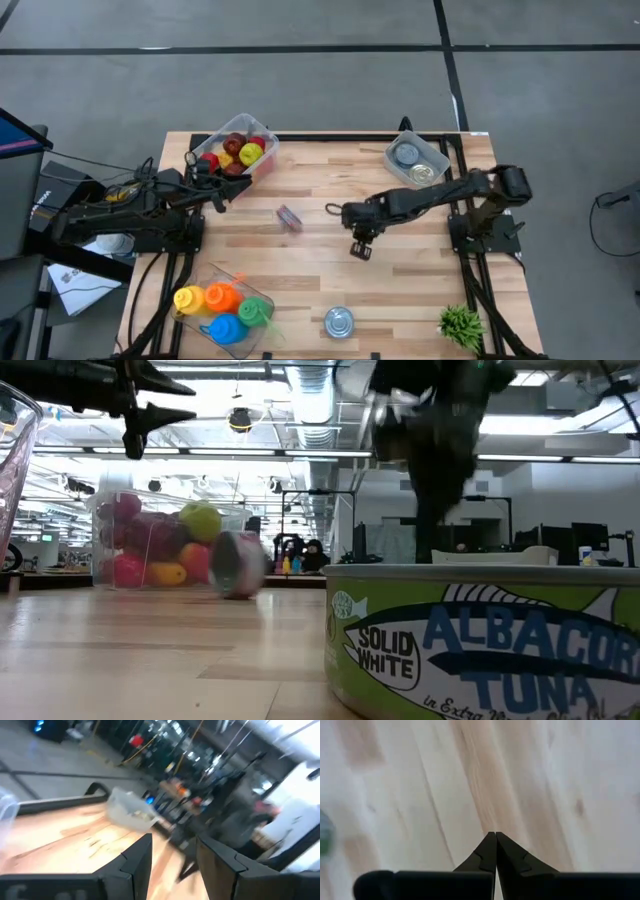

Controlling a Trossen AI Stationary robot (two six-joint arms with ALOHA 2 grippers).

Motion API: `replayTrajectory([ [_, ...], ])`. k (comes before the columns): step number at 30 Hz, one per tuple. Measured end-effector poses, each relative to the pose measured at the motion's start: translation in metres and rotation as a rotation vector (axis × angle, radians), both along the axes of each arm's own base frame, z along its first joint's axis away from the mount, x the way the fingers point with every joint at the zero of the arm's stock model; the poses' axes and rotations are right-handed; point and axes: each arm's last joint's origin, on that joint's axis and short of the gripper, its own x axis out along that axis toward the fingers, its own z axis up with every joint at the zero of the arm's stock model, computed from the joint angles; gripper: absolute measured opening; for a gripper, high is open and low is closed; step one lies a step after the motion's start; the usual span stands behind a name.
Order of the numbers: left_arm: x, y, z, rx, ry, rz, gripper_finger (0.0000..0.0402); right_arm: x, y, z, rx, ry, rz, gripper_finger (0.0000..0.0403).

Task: Pick & Place Food Item
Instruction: Stack the red tuna can on the blue tuna can

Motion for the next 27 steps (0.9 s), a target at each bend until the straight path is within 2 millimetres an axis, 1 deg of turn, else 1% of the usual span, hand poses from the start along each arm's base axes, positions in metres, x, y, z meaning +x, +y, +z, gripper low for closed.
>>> replayTrajectory([
  [5, 0.013, 0.003, -0.017, -0.016, 0.171, 0.017, 0.0140, -0.015, -0.004, 0.042, -0.034, -0.161, -0.079, 0.0000],
  [8, 0.023, 0.005, -0.024, -0.019, 0.230, 0.012, 0.0140, -0.028, -0.003, 0.066, -0.025, -0.241, -0.095, 0.0000],
  [10, 0.031, 0.007, -0.026, 0.000, 0.251, -0.004, 0.0140, -0.036, -0.002, 0.078, -0.020, -0.281, -0.103, 0.0000],
  [12, 0.038, 0.008, -0.022, 0.016, 0.286, -0.012, 0.0140, -0.042, -0.002, 0.086, -0.018, -0.309, -0.097, 0.0000],
  [16, 0.055, 0.010, -0.004, 0.061, 0.409, -0.039, 0.0140, -0.050, 0.000, 0.096, -0.014, -0.340, -0.095, 0.0000],
  [19, 0.072, 0.010, 0.016, 0.118, 0.577, -0.089, 0.0140, -0.052, 0.002, 0.097, -0.012, -0.340, -0.085, 0.0000],
  [21, 0.084, 0.009, 0.027, 0.145, 0.725, -0.134, 0.0140, -0.054, 0.004, 0.097, -0.013, -0.326, -0.078, 0.0000],
  [24, 0.100, 0.011, 0.039, 0.073, 0.935, -0.148, 0.0140, -0.053, 0.005, 0.095, -0.012, -0.318, -0.073, 0.0000],
  [27, 0.112, 0.016, 0.044, -0.019, 1.153, -0.017, 0.0138, -0.052, 0.005, 0.093, -0.013, -0.302, -0.072, 0.0000],
])
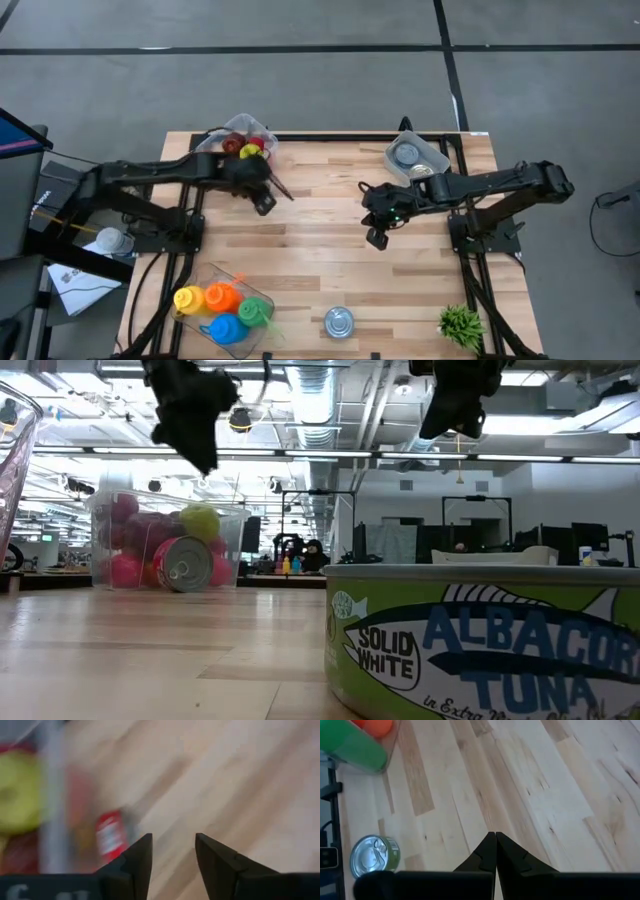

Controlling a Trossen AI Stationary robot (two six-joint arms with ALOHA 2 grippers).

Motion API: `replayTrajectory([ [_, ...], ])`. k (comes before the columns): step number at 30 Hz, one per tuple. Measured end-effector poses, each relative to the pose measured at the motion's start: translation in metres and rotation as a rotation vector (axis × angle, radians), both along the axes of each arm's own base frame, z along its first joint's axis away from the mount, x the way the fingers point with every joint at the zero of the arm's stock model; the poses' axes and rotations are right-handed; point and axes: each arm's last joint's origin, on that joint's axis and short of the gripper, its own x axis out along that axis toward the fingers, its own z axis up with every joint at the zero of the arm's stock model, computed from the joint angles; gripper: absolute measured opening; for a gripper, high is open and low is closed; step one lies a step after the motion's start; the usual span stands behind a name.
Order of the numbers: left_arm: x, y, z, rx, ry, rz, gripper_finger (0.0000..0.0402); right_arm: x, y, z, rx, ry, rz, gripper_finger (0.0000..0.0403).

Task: Pick & Place Food Item
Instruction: Stack the red tuna can on the blue tuna can

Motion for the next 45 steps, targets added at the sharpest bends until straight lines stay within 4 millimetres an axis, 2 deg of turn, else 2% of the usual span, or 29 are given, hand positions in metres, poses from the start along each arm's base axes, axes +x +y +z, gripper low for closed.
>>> replayTrajectory([
  [2, 0.008, 0.001, -0.001, 0.005, 0.126, 0.101, 0.0131, 0.000, 0.000, -0.001, 0.000, 0.006, 0.000, 0.0000],
  [5, 0.024, 0.003, -0.004, -0.017, 0.215, 0.205, 0.0107, 0.000, 0.000, -0.001, -0.001, 0.009, 0.000, 0.0000],
  [10, 0.047, 0.003, -0.023, -0.026, 0.286, 0.219, 0.0068, 0.000, 0.000, -0.001, -0.001, 0.014, 0.000, 0.0000],
  [13, 0.055, 0.002, -0.036, -0.025, 0.333, 0.209, 0.0067, -0.001, 0.000, -0.002, 0.000, 0.019, 0.002, 0.0000],
  [17, 0.067, 0.000, -0.053, -0.012, 0.387, 0.152, 0.0089, -0.001, 0.000, -0.002, 0.000, 0.027, 0.003, 0.0000],
  [22, 0.092, -0.005, -0.061, -0.015, 0.236, 0.043, 0.0114, -0.002, 0.000, -0.002, -0.001, 0.030, 0.003, 0.0000],
  [27, 0.109, -0.007, -0.049, -0.065, 0.008, -0.016, 0.0122, -0.002, 0.000, -0.002, 0.002, 0.037, 0.006, 0.0000],
  [32, 0.101, -0.006, -0.025, 0.029, -0.063, 0.023, 0.0113, -0.005, 0.000, -0.004, -0.001, 0.068, 0.006, 0.0000],
  [37, 0.079, -0.007, 0.000, 0.104, 0.131, 0.096, 0.0083, -0.005, 0.000, -0.004, -0.010, 0.071, 0.017, 0.0000],
  [40, 0.079, -0.006, -0.001, 0.059, 0.190, 0.170, 0.0064, -0.005, -0.001, -0.004, -0.023, 0.067, 0.032, 0.0000],
  [45, 0.083, -0.006, -0.023, 0.046, 0.304, 0.184, 0.0052, -0.003, -0.005, -0.003, -0.021, 0.052, 0.016, 0.0000],
])
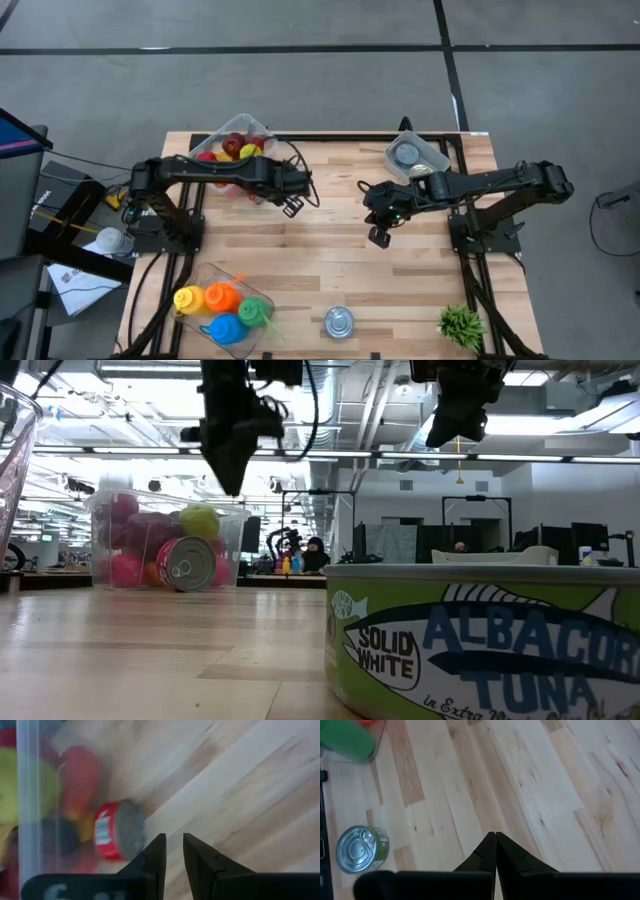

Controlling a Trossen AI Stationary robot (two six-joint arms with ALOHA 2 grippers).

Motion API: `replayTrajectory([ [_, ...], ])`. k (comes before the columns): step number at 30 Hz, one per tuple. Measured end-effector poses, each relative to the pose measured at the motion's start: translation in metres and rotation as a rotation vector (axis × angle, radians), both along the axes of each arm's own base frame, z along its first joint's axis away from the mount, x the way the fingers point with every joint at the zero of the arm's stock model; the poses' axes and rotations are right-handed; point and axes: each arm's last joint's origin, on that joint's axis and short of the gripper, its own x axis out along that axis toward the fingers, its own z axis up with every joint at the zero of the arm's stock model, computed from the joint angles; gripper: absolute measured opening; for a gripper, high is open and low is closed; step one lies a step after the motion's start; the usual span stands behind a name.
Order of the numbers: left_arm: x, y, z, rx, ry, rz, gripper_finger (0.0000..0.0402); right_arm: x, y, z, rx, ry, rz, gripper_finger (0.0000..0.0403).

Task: Pick & Place Food Item
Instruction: Stack the red tuna can on the blue tuna can

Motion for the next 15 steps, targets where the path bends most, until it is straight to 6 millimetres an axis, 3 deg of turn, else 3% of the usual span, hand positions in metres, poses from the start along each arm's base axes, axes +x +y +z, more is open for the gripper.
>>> replayTrajectory([
  [5, 0.004, 0.002, -0.017, 0.050, 0.135, -0.048, 0.0092, 0.000, -0.001, 0.000, 0.000, 0.002, -0.003, 0.0000],
  [15, 0.004, 0.020, -0.035, 0.035, 0.230, 0.063, 0.0246, 0.000, 0.001, 0.000, 0.005, 0.002, -0.006, 0.0000],
])
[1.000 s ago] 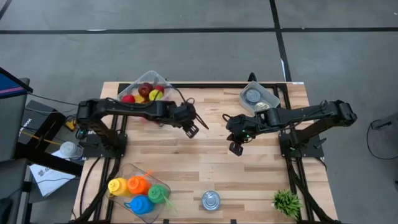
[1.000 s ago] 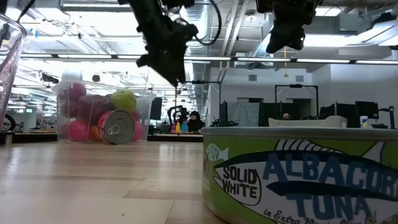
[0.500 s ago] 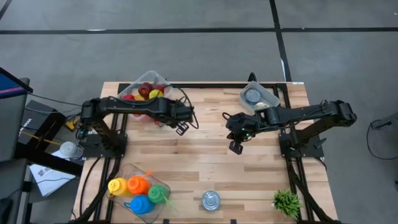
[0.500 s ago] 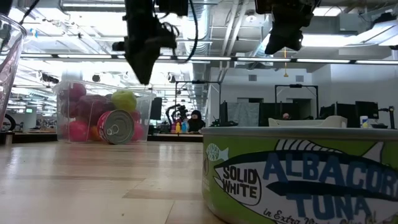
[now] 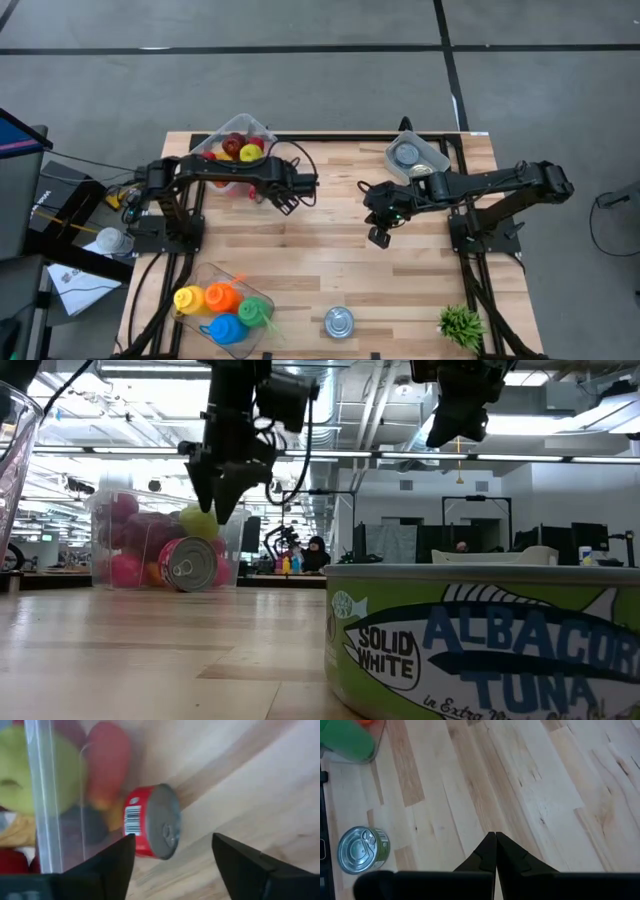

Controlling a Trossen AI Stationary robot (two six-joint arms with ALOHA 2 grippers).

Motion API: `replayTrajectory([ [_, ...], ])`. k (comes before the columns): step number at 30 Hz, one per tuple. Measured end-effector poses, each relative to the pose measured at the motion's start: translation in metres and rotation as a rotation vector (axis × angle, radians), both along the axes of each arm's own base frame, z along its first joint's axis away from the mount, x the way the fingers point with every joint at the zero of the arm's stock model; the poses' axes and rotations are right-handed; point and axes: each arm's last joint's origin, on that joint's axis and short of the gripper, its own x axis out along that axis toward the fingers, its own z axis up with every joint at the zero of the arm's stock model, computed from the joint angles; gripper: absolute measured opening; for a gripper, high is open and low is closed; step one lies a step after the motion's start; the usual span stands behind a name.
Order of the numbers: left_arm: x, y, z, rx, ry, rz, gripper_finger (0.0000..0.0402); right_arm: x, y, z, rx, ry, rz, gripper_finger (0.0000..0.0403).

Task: Pick & Place Food Item
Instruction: Stack the red tuna can on the blue tuna can

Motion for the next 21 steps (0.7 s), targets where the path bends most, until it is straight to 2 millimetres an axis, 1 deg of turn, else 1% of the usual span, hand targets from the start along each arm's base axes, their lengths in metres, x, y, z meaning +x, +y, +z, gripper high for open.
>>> replayTrajectory([
  [4, -0.003, 0.009, -0.002, -0.001, 0.022, 0.046, 0.0273, 0.000, 0.000, 0.000, -0.004, 0.004, 0.006, 0.0000],
  [9, -0.005, 0.016, -0.005, -0.005, 0.025, 0.067, 0.0276, 0.000, 0.000, 0.000, -0.004, 0.005, 0.006, 0.0000],
  [12, -0.010, 0.017, -0.012, -0.013, 0.059, 0.073, 0.0271, -0.001, 0.000, 0.000, -0.005, 0.008, 0.006, 0.0000],
  [16, -0.018, 0.015, -0.026, -0.049, 0.102, 0.078, 0.0266, -0.001, 0.000, 0.000, -0.007, 0.008, 0.009, 0.0000],
  [21, -0.025, 0.013, -0.040, -0.062, 0.133, 0.084, 0.0266, -0.001, 0.000, 0.000, -0.016, 0.008, 0.022, 0.0000],
])
